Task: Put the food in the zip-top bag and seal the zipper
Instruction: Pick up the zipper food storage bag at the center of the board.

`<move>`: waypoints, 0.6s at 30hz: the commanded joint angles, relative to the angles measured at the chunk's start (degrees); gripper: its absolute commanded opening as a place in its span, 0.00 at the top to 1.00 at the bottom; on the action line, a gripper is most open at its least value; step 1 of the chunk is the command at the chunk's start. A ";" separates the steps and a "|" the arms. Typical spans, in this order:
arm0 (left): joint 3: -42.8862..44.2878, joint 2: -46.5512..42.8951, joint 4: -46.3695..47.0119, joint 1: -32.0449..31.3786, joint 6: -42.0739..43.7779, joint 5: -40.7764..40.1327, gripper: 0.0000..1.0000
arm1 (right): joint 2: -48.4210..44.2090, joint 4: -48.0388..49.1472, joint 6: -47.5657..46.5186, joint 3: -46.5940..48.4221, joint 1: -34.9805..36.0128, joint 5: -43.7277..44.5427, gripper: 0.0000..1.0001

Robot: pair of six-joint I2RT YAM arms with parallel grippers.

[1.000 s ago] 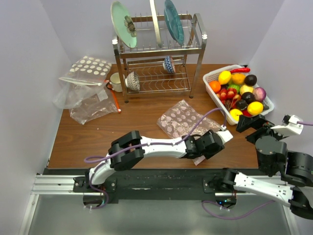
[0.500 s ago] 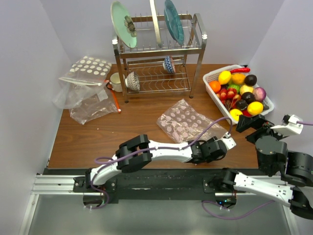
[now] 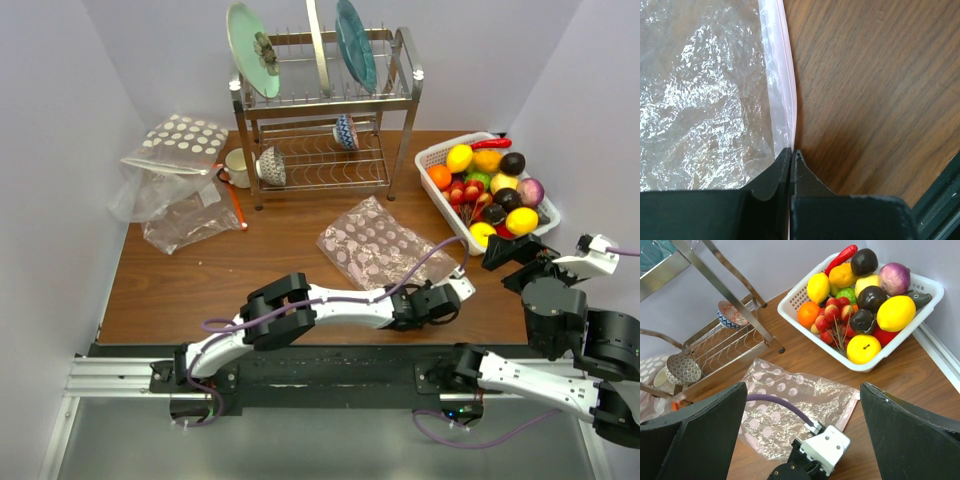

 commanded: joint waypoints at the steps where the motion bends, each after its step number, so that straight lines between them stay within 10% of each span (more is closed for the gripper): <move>1: -2.04 -6.67 -0.71 1.38 -1.96 -0.14 1.00 | 0.77 1.78 0.79 -1.07 0.02 0.12 0.01; 18: -27.09 -39.09 3.77 15.70 -14.88 11.90 1.00 | 3.23 15.98 6.50 -15.92 0.10 -20.61 0.08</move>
